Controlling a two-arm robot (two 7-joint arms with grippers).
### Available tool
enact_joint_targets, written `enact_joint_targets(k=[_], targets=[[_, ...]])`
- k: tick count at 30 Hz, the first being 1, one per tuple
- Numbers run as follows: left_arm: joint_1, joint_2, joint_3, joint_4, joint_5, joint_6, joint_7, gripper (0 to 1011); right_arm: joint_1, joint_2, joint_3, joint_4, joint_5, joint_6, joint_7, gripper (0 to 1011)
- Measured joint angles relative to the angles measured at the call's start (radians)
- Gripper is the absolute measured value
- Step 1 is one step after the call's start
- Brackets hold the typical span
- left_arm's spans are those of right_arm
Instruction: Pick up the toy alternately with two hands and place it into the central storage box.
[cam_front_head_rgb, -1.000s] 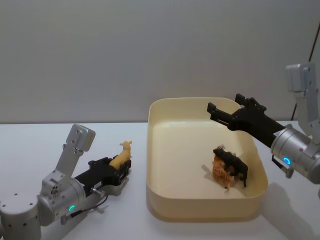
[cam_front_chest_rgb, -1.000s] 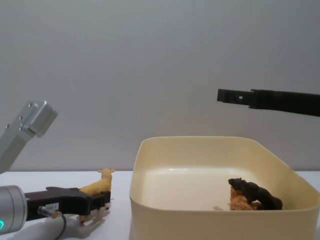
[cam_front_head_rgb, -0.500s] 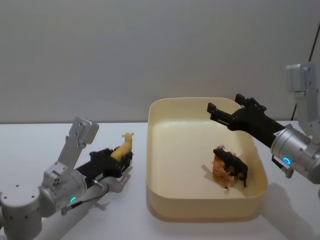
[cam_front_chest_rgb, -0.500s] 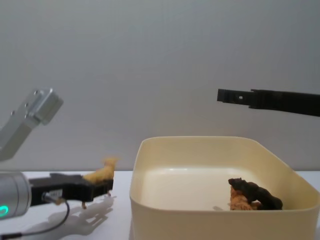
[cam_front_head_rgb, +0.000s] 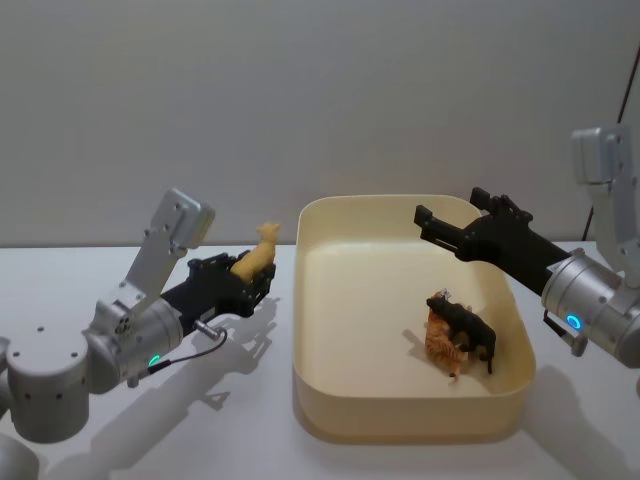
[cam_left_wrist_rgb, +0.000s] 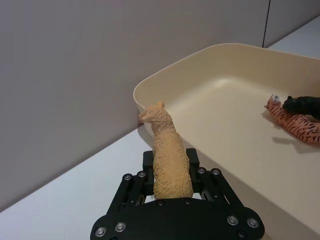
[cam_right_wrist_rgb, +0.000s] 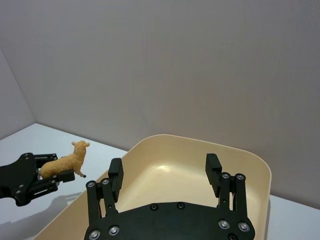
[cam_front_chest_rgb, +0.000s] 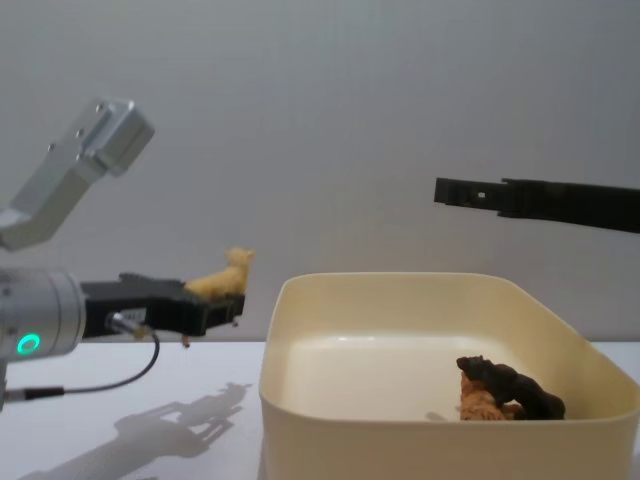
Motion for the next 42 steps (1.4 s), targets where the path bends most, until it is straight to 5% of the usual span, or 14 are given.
enact_joint_targets(k=[16,34,42], targets=[[-0.103,-0.035,0.002,0.051,0.053,-0.017,-0.159,353,0.000,0.000,0.000,0.000,0.000,0.000,0.000,1001],[-0.261,-0.112,0.027,0.267,0.091,-0.098,-0.343,355,0.000,0.000,0.000,0.000,0.000,0.000,0.000,1001],[-0.292,-0.128,0.033,0.316,0.100,-0.115,-0.373,565,0.000,0.000,0.000,0.000,0.000,0.000,0.000,1001]])
